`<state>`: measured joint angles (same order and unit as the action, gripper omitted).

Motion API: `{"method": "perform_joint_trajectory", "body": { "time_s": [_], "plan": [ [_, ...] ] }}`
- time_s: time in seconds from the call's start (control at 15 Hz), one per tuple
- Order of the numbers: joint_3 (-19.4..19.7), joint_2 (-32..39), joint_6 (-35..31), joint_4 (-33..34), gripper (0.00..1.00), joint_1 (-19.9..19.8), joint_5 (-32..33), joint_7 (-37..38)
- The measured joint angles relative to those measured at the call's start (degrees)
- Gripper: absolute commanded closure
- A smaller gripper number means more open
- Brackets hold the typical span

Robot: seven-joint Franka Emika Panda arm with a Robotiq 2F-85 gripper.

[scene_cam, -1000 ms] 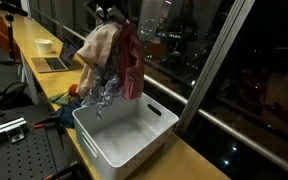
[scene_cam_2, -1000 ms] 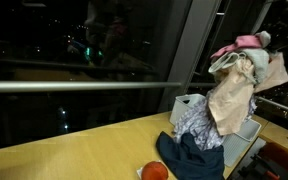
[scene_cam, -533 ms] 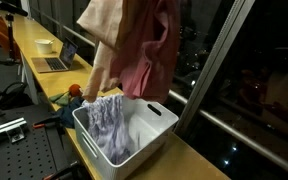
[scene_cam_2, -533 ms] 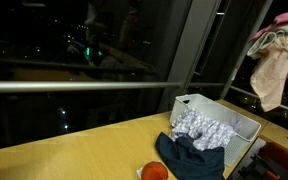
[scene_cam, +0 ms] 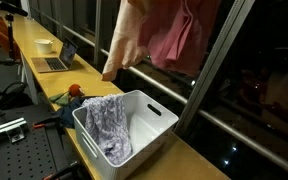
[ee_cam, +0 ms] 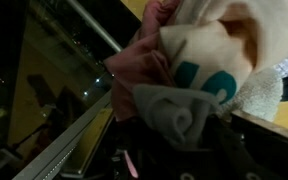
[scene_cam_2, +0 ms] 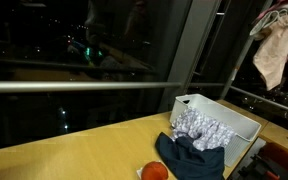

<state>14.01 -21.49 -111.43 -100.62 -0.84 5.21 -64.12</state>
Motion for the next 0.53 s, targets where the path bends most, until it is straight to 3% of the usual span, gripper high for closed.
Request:
{"method": "perform_joint_trajectory", "body": {
  "time_s": [0.53],
  "plan": [
    [-2.2,12.9,0.0,4.1,0.94,0.3,-6.8,1.9]
  ]
}}
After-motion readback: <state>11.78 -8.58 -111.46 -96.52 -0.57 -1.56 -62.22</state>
